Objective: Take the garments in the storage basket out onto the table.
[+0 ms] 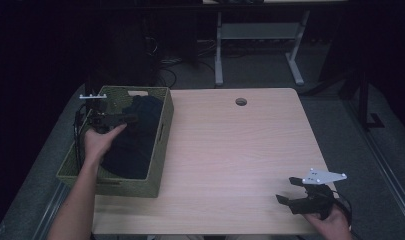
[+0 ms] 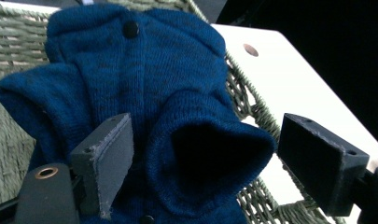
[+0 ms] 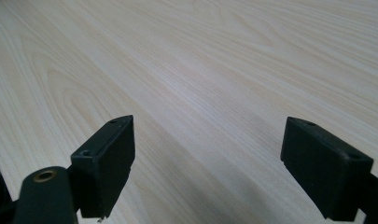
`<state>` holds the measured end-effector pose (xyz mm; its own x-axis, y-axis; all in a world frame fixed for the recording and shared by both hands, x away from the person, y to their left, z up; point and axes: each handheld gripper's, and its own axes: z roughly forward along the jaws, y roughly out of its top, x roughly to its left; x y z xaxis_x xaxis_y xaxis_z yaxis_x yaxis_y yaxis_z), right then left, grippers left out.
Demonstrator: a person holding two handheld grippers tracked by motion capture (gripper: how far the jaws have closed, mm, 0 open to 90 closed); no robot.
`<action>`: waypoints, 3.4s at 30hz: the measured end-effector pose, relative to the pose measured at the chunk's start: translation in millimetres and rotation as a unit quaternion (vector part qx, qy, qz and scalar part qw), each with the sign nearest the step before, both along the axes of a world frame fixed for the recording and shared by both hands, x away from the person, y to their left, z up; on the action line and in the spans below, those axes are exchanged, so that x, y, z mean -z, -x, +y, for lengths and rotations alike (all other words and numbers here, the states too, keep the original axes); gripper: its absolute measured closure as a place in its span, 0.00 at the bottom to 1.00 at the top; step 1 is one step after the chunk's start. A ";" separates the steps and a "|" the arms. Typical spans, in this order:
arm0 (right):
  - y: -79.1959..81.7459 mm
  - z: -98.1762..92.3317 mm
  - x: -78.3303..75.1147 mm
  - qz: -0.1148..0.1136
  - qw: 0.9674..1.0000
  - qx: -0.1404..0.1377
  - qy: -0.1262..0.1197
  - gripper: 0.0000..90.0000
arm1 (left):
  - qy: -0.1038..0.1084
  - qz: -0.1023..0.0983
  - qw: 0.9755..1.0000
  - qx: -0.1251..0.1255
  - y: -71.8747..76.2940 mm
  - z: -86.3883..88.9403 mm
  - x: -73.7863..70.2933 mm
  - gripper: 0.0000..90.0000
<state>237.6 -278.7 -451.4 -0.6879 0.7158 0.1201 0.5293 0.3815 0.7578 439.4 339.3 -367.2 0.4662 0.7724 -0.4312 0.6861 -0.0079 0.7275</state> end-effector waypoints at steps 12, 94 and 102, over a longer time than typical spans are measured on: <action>-0.7 3.4 1.3 0.006 1.000 -0.005 0.004 0.19 | -0.015 0.046 0.999 0.013 -8.7 -8.3 9.7 0.28; -2.2 2.9 -5.8 -0.011 1.000 -0.004 -0.010 0.20 | 0.147 -0.182 0.955 0.185 113.1 -86.4 -196.7 0.94; -1.8 0.2 -7.7 -0.016 1.000 -0.003 -0.013 0.20 | 0.153 -0.164 0.948 0.224 112.1 -131.2 -189.1 0.94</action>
